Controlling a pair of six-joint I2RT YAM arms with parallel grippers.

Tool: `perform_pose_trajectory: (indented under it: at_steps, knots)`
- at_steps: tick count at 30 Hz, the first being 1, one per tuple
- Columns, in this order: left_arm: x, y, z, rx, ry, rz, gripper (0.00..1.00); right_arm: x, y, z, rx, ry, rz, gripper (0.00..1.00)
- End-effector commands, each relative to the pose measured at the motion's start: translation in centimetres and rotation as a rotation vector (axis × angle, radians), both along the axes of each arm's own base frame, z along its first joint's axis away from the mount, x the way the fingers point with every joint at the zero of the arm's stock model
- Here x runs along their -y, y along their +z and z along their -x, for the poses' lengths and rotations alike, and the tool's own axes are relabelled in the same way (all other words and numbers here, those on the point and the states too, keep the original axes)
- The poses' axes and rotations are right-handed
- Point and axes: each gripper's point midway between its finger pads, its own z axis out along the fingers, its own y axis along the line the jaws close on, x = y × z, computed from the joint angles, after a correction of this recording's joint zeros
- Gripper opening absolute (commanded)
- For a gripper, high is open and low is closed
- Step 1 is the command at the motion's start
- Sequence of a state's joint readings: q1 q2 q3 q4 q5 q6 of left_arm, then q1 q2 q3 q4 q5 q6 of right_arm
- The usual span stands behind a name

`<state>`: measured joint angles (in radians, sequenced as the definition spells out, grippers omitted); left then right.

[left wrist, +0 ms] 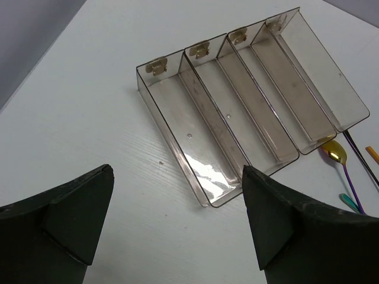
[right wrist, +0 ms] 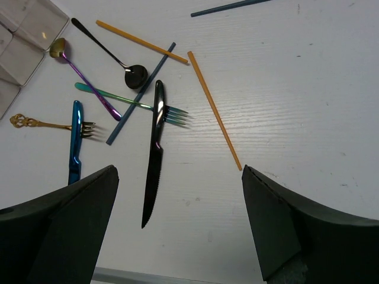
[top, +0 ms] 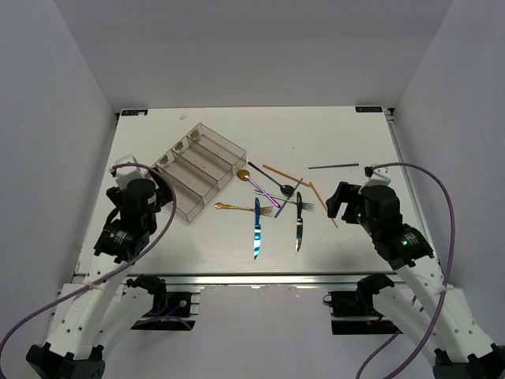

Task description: Sort the eating utensils into containers

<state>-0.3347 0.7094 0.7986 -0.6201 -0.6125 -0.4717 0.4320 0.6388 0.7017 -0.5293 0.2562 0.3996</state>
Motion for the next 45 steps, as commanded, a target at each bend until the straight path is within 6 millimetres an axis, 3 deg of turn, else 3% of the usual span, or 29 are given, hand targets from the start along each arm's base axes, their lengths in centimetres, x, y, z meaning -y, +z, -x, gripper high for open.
perform_pose_trajectory:
  at_steps: [1,10,11,15,19,20,21,22,23,25,26,29,40,45]
  knots:
    - [-0.1,0.6,0.1,0.032,0.006,0.020,0.98,-1.2,0.1,-0.5,0.014,0.054,-0.027,0.89]
    - [0.1,0.4,0.0,0.020,-0.003,0.019,0.98,-3.2,0.5,-1.2,0.057,0.142,-0.071,0.89]
    - [0.1,0.4,0.0,0.018,-0.003,0.019,0.98,-3.6,0.7,-1.7,0.076,0.152,-0.077,0.89]
    - [0.4,0.4,0.0,0.023,-0.021,0.026,0.98,-3.9,-2.0,-4.5,-0.035,0.146,0.036,0.89]
    - [1.0,0.0,-0.3,0.006,-0.055,0.029,0.98,-2.7,-3.4,-7.7,-0.141,0.097,0.214,0.85]
    - [1.2,-0.1,-0.4,0.006,-0.061,0.031,0.98,-2.6,-3.7,-8.4,-0.154,0.094,0.239,0.78]
    - [1.3,-0.2,-0.4,0.003,-0.070,0.032,0.98,-2.5,-5.5,-9.3,-0.211,0.098,0.270,0.73]
    - [1.6,-0.4,-0.6,-0.007,-0.083,0.034,0.98,-2.8,-5.0,-10.4,-0.205,0.121,0.285,0.66]
    - [1.7,-0.4,-0.7,-0.011,-0.086,0.034,0.98,-3.3,-7.0,-11.0,-0.266,0.155,0.294,0.56]
    - [1.8,-0.7,-0.7,-0.021,-0.094,0.035,0.98,-3.4,-7.5,-12.4,-0.291,0.187,0.325,0.48]
    - [1.9,-0.8,-0.7,-0.026,-0.095,0.034,0.98,-3.5,-9.5,-12.5,-0.349,0.208,0.347,0.42]
    - [2.1,-0.7,-0.7,-0.018,-0.106,0.039,0.98,-3.6,-11.6,-12.9,-0.430,0.242,0.379,0.36]
    - [2.6,-1.1,-1.0,-0.036,-0.135,0.042,0.98,-3.3,-16.0,-12.8,-0.540,0.306,0.374,0.36]
    - [2.7,-1.2,-1.0,-0.037,-0.138,0.043,0.98,-2.6,-17.5,-12.6,-0.593,0.301,0.381,0.27]
